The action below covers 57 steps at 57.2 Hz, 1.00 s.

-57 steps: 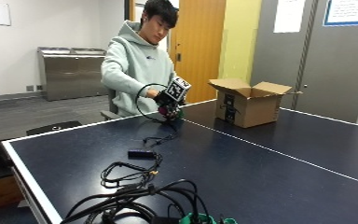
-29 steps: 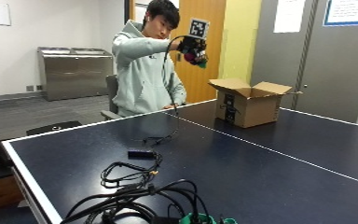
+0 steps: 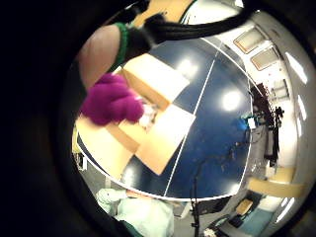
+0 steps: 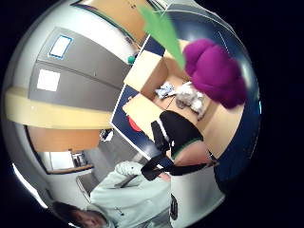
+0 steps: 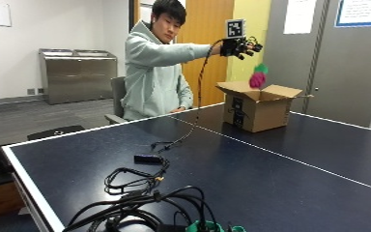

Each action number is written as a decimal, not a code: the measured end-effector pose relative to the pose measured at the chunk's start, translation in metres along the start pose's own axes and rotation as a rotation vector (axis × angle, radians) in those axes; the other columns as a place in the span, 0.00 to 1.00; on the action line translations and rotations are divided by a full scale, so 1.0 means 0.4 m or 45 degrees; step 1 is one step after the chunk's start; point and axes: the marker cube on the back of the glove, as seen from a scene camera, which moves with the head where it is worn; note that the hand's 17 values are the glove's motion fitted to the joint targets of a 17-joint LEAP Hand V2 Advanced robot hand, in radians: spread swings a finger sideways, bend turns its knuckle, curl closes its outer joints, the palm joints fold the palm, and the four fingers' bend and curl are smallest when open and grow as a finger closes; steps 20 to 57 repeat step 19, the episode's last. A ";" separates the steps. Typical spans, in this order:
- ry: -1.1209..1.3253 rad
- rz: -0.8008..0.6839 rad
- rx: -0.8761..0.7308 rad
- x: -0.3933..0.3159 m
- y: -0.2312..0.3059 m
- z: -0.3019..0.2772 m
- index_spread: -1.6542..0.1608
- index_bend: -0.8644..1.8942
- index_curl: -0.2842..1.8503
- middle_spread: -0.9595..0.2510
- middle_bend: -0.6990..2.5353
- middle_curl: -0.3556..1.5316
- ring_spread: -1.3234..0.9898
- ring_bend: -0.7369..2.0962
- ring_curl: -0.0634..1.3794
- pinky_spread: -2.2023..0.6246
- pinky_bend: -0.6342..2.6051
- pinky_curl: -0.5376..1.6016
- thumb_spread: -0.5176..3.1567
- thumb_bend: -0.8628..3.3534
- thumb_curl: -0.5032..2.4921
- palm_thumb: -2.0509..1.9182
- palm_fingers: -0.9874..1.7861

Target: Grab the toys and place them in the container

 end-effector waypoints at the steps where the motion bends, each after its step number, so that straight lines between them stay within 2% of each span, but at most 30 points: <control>1: -0.082 -0.060 0.003 0.033 0.010 -0.001 0.79 0.40 0.38 0.70 0.35 0.48 0.48 0.50 0.41 0.71 0.55 0.50 0.38 0.19 0.43 0.59 0.24; 4: -0.238 -0.177 0.007 0.110 0.040 0.008 0.79 0.38 0.36 0.73 0.32 0.46 0.50 0.44 0.34 0.73 0.53 0.47 0.41 0.19 0.41 0.58 0.25; 8: -0.215 -0.126 0.003 0.054 0.050 0.050 0.80 0.38 0.35 0.75 0.29 0.43 0.53 0.40 0.30 0.75 0.51 0.46 0.44 0.20 0.38 0.57 0.27; 11: -0.066 0.038 0.001 -0.032 0.047 0.095 0.80 0.37 0.35 0.77 0.27 0.43 0.54 0.38 0.28 0.76 0.50 0.45 0.46 0.20 0.37 0.57 0.29; 14: 0.074 0.236 0.005 -0.006 0.058 0.119 0.80 0.38 0.35 0.78 0.27 0.42 0.55 0.36 0.27 0.77 0.48 0.44 0.47 0.20 0.36 0.57 0.30; 19: -0.167 0.033 0.034 -0.088 0.101 0.118 0.80 0.38 0.35 0.78 0.26 0.40 0.56 0.35 0.26 0.78 0.47 0.43 0.49 0.20 0.35 0.57 0.31; 57: -0.167 0.033 0.034 -0.088 0.101 0.118 0.80 0.38 0.35 0.78 0.26 0.40 0.56 0.35 0.26 0.78 0.47 0.43 0.49 0.20 0.35 0.57 0.31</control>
